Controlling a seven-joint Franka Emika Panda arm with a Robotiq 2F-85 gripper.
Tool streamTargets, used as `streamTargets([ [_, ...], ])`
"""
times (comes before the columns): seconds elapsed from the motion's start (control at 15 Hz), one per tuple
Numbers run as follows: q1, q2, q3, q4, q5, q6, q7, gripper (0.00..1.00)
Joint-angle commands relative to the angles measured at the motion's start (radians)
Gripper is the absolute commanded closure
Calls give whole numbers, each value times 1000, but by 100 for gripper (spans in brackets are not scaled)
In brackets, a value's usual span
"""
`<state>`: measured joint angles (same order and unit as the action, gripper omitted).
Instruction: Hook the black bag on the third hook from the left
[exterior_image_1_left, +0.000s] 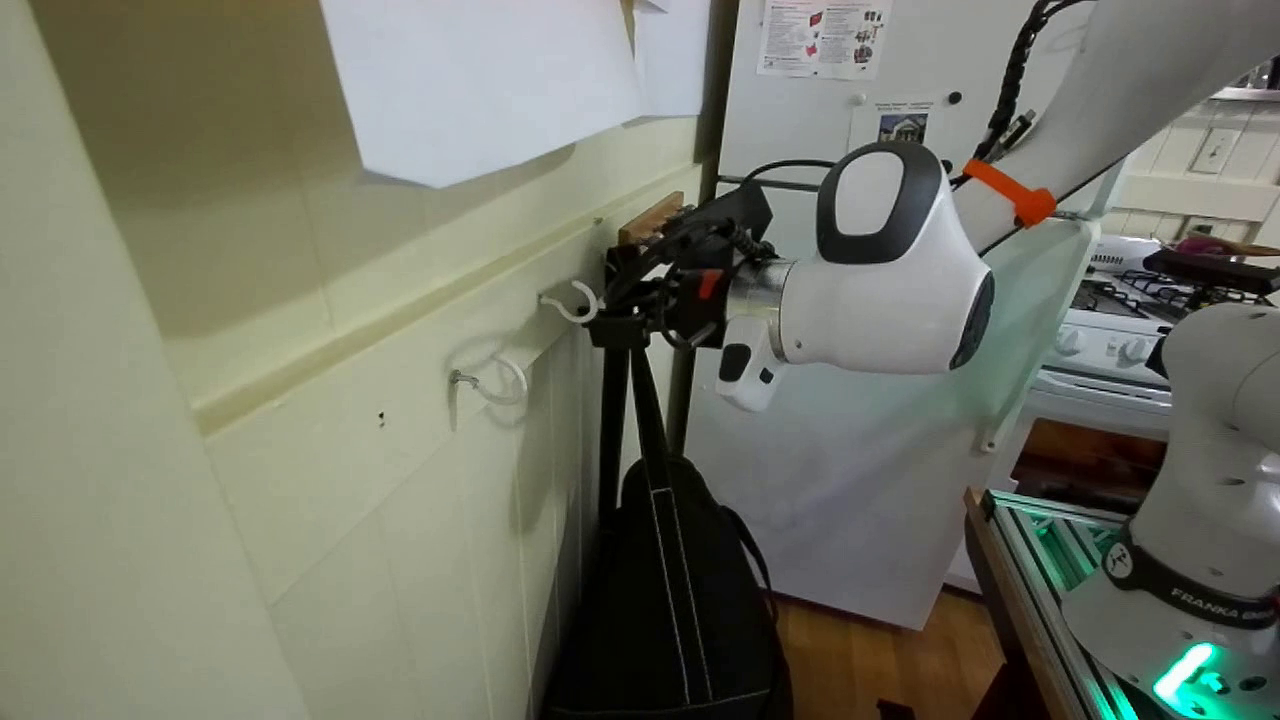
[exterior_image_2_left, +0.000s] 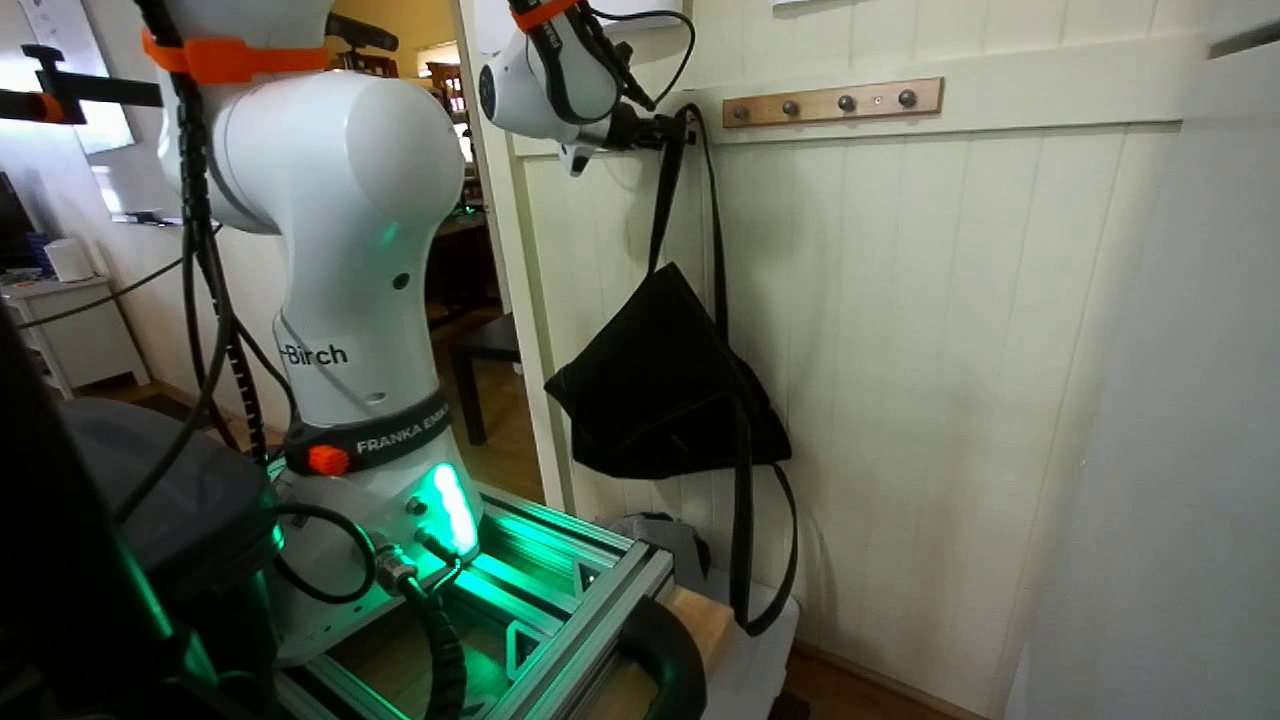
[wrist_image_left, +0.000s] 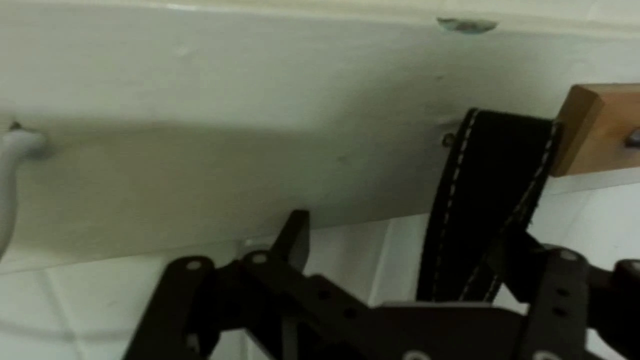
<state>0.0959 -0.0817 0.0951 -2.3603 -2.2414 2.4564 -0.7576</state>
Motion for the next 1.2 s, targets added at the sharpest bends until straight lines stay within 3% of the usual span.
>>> streamTargets([
  [0.0, -4, 19, -1, 40, 148, 69, -116, 0],
  [0.53, -2, 39, -2, 57, 350, 149, -304, 0],
  [0.87, 9, 37, 10, 29, 563, 103, -527, 0],
  [1.13, 11, 36, 9, 18, 699, 140, -676, 0],
])
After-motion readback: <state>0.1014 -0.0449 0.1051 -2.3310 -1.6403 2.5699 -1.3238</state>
